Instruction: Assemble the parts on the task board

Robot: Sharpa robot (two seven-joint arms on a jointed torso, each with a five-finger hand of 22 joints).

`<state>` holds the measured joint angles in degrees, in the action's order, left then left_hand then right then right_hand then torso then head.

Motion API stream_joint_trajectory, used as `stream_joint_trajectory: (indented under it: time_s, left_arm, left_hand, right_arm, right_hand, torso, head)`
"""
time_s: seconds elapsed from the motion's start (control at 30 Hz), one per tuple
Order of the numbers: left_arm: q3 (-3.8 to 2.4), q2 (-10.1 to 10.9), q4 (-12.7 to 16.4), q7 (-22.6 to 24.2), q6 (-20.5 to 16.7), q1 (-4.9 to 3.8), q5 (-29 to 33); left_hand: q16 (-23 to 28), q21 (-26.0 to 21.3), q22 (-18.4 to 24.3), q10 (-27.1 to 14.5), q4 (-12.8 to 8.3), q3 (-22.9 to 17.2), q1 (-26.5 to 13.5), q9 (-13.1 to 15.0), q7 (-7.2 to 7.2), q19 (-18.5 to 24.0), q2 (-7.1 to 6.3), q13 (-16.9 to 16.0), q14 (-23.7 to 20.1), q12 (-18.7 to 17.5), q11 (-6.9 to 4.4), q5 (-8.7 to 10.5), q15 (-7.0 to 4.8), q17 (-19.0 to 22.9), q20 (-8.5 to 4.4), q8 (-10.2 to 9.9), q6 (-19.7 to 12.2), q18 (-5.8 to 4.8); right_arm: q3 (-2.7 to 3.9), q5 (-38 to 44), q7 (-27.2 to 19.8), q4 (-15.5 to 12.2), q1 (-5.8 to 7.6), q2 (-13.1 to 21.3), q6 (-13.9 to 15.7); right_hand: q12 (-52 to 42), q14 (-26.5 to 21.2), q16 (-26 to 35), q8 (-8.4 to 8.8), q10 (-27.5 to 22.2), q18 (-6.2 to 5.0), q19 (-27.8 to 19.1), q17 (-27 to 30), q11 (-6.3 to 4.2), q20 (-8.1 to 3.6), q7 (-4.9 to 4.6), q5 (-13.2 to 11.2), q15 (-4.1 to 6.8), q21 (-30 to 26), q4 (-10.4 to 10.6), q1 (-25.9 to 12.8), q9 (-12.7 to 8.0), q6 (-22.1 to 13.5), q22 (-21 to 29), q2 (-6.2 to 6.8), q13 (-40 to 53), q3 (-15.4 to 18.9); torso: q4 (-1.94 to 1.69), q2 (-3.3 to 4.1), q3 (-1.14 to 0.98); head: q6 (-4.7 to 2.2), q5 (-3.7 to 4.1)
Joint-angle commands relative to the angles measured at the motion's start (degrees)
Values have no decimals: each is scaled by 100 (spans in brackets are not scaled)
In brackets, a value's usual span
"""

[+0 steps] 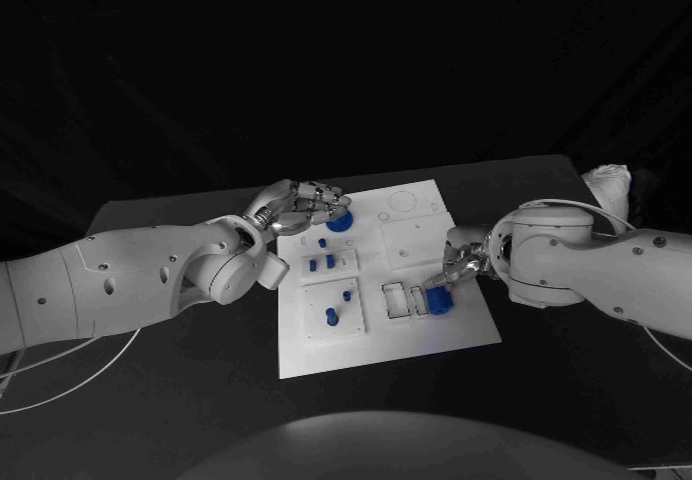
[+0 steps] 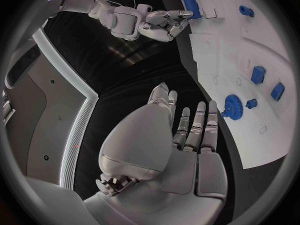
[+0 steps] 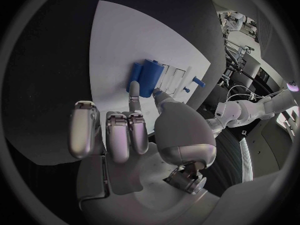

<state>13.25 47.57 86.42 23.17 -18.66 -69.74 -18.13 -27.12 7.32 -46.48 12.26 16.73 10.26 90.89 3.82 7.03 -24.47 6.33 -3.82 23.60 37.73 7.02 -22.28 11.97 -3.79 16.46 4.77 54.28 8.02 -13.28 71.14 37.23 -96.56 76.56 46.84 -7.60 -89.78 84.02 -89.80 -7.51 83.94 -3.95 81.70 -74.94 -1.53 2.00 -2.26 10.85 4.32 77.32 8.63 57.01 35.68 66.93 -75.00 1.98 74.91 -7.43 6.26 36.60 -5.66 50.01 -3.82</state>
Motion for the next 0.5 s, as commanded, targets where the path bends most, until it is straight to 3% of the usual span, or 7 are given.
stream_joint_trajectory:
  time_s: [0.03,0.3,0.5]
  left_arm:
    - [-4,-8,7,-4,96,-1,6]
    - [-4,-13,4,-35,106,0,5]
    - [-4,-22,-2,-55,111,0,4]
  left_hand:
    - [-26,20,8,-2,3,31,16,3,39,-5,58,5,5,39,33,-15,26,5,7,30,-6,-38]
    - [-30,21,9,4,2,34,20,4,49,-2,61,5,6,43,48,-17,28,6,7,35,-1,-37]
    - [-30,21,9,4,2,34,20,4,49,-2,61,5,6,43,48,-17,28,6,7,35,-1,-37]
  right_arm:
    - [-5,-165,-22,-29,-6,1,112]
    - [-5,-333,41,53,-5,-44,-125]
    - [-5,-504,-4,104,-12,-66,9]
  right_hand:
    - [-22,598,-20,-18,606,80,60,-1506,18,0,4,-18,27,32,11,-37,17,21,-1085,2,1509,16]
    - [-22,598,-20,96,606,78,62,-1506,40,2,-31,-70,17,21,68,-115,-34,-104,-1080,-55,1509,45]
    - [-22,598,-20,182,606,76,56,-1506,65,14,-62,-47,-2,7,29,-64,-93,-187,-1076,-80,1509,30]
  torso:
    - [0,-1,1]
    - [3,1,1]
    - [3,3,-1]
  head:
    - [-1,3]
    - [-1,-21]
    - [-1,-17]
